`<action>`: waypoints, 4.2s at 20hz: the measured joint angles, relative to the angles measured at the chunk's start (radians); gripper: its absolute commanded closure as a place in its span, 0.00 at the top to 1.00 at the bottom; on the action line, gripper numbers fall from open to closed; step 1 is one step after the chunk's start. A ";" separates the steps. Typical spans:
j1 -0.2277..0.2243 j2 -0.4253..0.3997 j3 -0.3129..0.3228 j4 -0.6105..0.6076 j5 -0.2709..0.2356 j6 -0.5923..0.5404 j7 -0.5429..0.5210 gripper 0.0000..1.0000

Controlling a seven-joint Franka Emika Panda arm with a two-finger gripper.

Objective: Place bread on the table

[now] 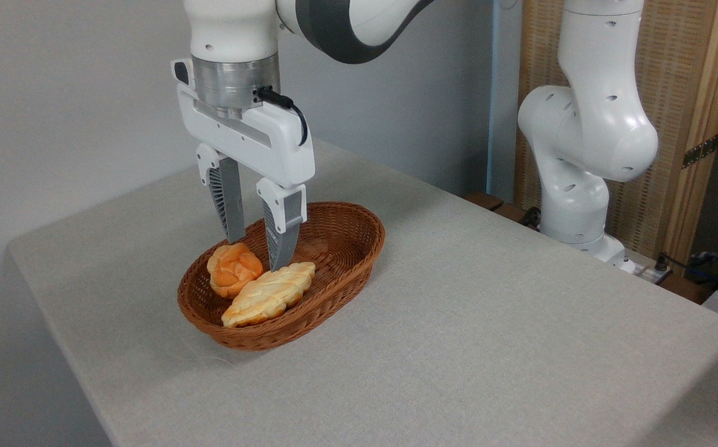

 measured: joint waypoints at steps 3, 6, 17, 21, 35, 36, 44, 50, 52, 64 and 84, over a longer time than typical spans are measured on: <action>0.000 0.000 0.000 0.001 0.000 0.000 0.000 1.00; 0.001 0.000 0.000 0.001 0.000 0.000 0.000 1.00; 0.001 0.000 0.000 0.002 0.000 0.000 0.000 1.00; 0.002 0.000 0.000 0.002 0.000 0.000 0.000 1.00; -0.007 0.000 -0.004 0.012 -0.002 0.009 0.000 1.00; -0.022 0.002 -0.006 0.011 -0.005 0.017 0.000 1.00; -0.136 0.031 -0.009 -0.063 -0.045 0.117 -0.024 1.00; -0.168 0.071 -0.009 -0.087 -0.047 0.126 -0.025 1.00; -0.172 0.088 -0.009 -0.088 -0.047 0.142 -0.025 1.00; -0.175 0.112 -0.030 -0.089 -0.047 0.157 -0.025 0.21; -0.174 0.111 -0.030 -0.084 -0.047 0.158 -0.025 0.06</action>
